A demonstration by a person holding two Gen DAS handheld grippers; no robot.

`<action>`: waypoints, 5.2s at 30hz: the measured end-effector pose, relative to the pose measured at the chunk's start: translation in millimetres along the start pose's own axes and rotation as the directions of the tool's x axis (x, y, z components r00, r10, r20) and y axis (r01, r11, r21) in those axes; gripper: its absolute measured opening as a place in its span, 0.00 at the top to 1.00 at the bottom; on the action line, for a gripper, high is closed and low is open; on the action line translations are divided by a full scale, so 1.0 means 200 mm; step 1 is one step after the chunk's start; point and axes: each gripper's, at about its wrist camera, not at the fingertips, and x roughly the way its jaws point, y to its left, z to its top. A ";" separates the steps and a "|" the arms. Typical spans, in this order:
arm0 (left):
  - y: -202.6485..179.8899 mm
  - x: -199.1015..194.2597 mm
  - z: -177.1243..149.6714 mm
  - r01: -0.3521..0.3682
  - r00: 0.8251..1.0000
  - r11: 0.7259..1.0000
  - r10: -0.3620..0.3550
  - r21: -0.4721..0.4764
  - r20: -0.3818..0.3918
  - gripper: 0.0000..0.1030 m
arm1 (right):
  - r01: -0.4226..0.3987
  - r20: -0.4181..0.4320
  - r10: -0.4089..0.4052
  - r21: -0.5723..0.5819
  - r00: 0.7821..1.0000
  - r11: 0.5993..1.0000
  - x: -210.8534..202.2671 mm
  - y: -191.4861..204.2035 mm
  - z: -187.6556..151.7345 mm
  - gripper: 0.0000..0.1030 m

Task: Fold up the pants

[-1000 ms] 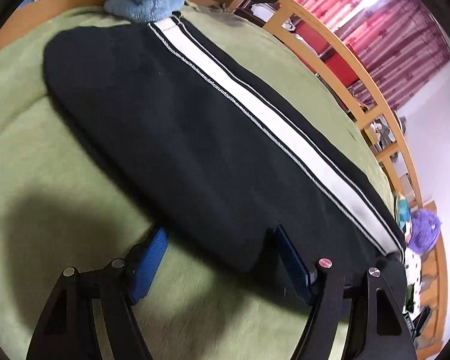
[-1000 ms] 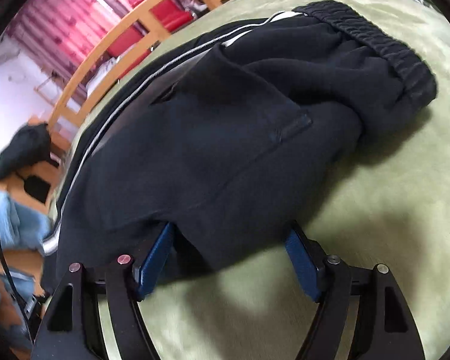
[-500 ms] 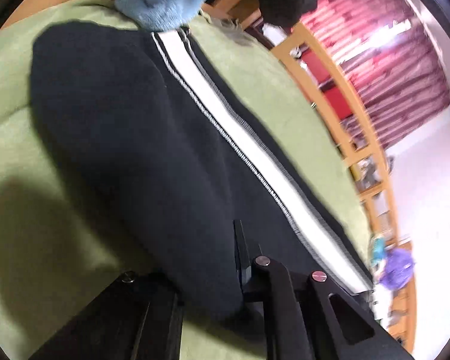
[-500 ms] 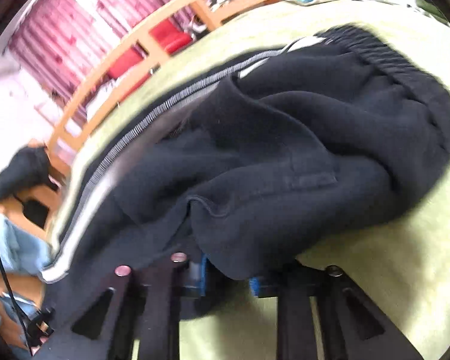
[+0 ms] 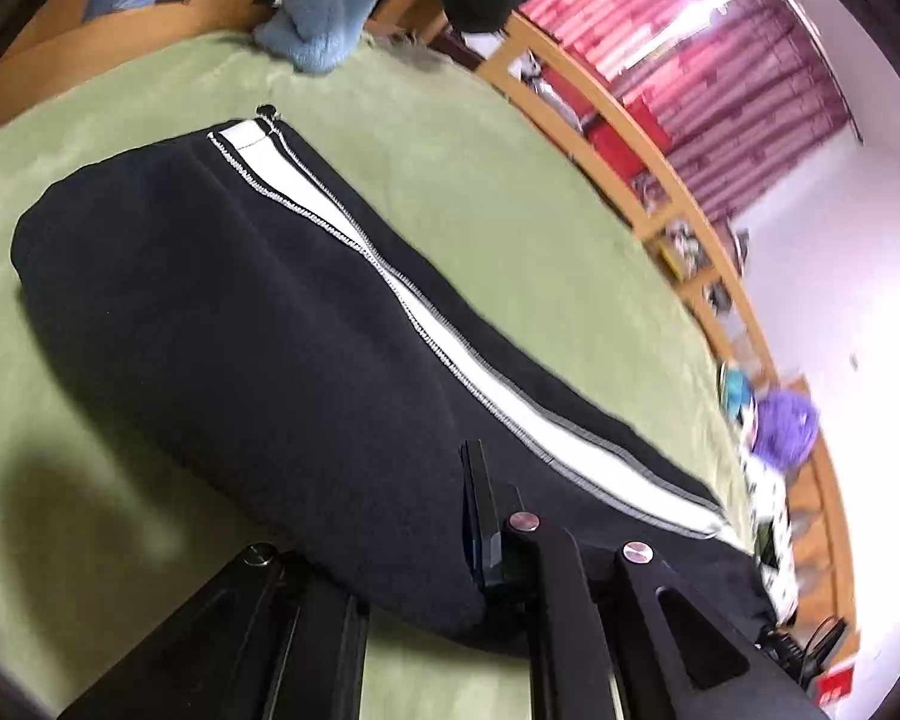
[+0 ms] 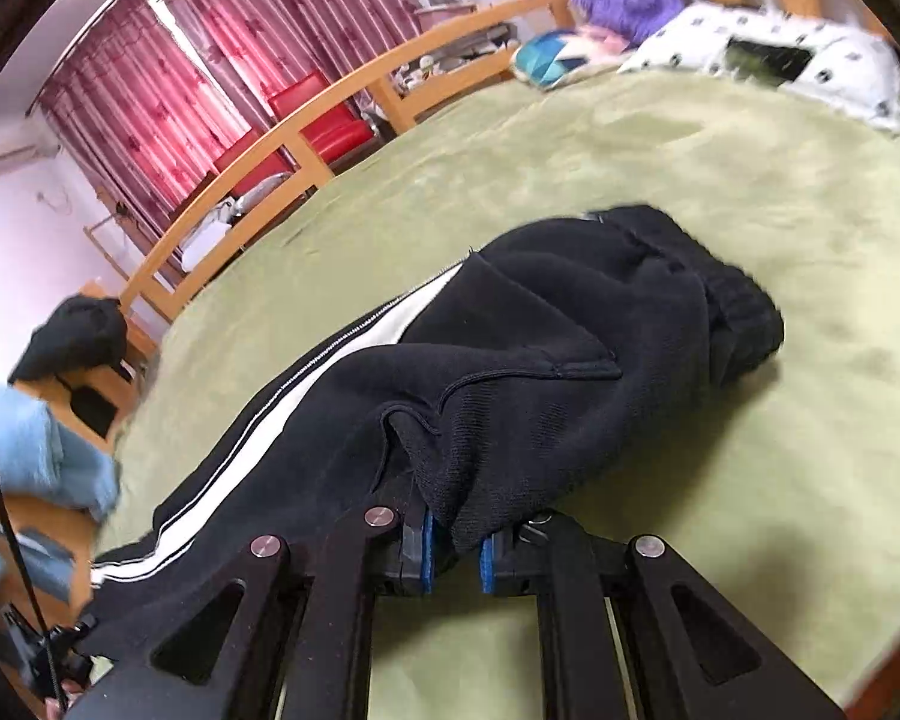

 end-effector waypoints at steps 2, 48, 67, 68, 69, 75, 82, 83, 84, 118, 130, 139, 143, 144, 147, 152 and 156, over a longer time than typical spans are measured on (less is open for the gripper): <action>0.03 -0.04 -0.13 0.016 0.999 1.000 -0.016 -0.010 -0.028 0.90 | 0.027 -0.020 -0.027 0.002 0.999 1.000 -0.11 -0.11 -0.05 0.89; 0.25 0.32 0.75 -0.248 0.966 0.892 0.255 0.379 0.032 0.71 | 0.165 -0.011 -0.173 -0.236 0.985 0.958 -0.12 0.23 -0.41 0.48; 0.26 0.24 0.76 -0.175 0.985 0.916 0.164 0.362 0.062 0.80 | 0.197 -0.015 -0.208 -0.260 0.978 0.945 -0.11 0.26 -0.44 0.49; 0.26 0.17 0.79 -0.146 0.988 0.927 0.121 0.345 0.092 0.80 | 0.198 -0.015 -0.209 -0.262 0.978 0.944 -0.11 0.27 -0.44 0.49; 0.25 0.10 0.82 -0.125 0.989 0.934 0.091 0.335 0.117 0.80 | 0.198 -0.013 -0.209 -0.264 0.978 0.944 -0.12 0.27 -0.45 0.49; 0.25 0.08 0.84 -0.221 0.970 0.910 0.168 0.350 0.177 0.80 | 0.203 -0.012 -0.215 -0.290 0.976 0.935 -0.11 0.28 -0.46 0.49; 0.28 0.26 0.75 -0.368 0.930 0.863 0.351 0.347 0.114 0.74 | 0.184 -0.024 -0.200 -0.299 0.980 0.936 -0.11 0.28 -0.47 0.49; 0.26 0.20 0.74 -0.373 0.928 0.859 0.348 0.352 0.134 0.68 | 0.179 -0.029 -0.197 -0.304 0.980 0.936 -0.11 0.28 -0.47 0.49; 0.23 0.14 0.72 -0.390 0.921 0.849 0.355 0.355 0.162 0.55 | 0.176 -0.030 -0.195 -0.308 0.980 0.935 -0.12 0.28 -0.47 0.48; 0.72 -0.08 0.20 -0.129 0.981 0.979 0.148 -0.156 0.121 0.48 | 0.176 -0.064 -0.199 -0.264 0.978 0.948 -0.10 0.19 -0.57 0.44; 0.59 -0.20 0.35 -0.115 0.963 0.991 0.127 -0.061 0.238 0.91 | 0.196 -0.057 -0.218 -0.258 0.974 0.946 -0.08 0.21 -0.56 0.43; 0.68 -0.09 0.24 -0.178 0.979 0.973 0.190 -0.144 0.072 0.47 | 0.213 -0.040 -0.229 -0.233 0.973 0.949 -0.21 0.05 -0.46 0.42; 0.46 -0.13 0.12 -0.226 0.974 0.974 0.225 0.020 0.031 0.45 | 0.249 -0.010 -0.256 -0.195 0.967 0.949 -0.27 -0.10 -0.40 0.37; 0.38 -0.14 0.07 -0.241 0.970 0.968 0.239 0.067 0.034 0.45 | 0.246 -0.011 -0.252 -0.182 0.968 0.952 -0.28 -0.13 -0.38 0.37; 0.18 -0.18 -0.04 -0.276 0.961 0.944 0.271 0.181 0.054 0.45 | 0.201 -0.017 -0.205 -0.119 0.979 0.972 -0.31 -0.29 -0.31 0.34; -0.11 -0.22 -0.13 -0.214 0.977 0.941 0.203 0.261 0.067 0.45 | 0.043 -0.059 -0.047 -0.061 0.997 0.997 -0.32 -0.44 -0.20 0.28; -0.34 -0.15 -0.19 -0.207 0.978 0.916 0.188 0.344 0.090 0.39 | 0.042 0.002 -0.042 -0.091 0.999 0.995 -0.41 -0.50 -0.17 0.28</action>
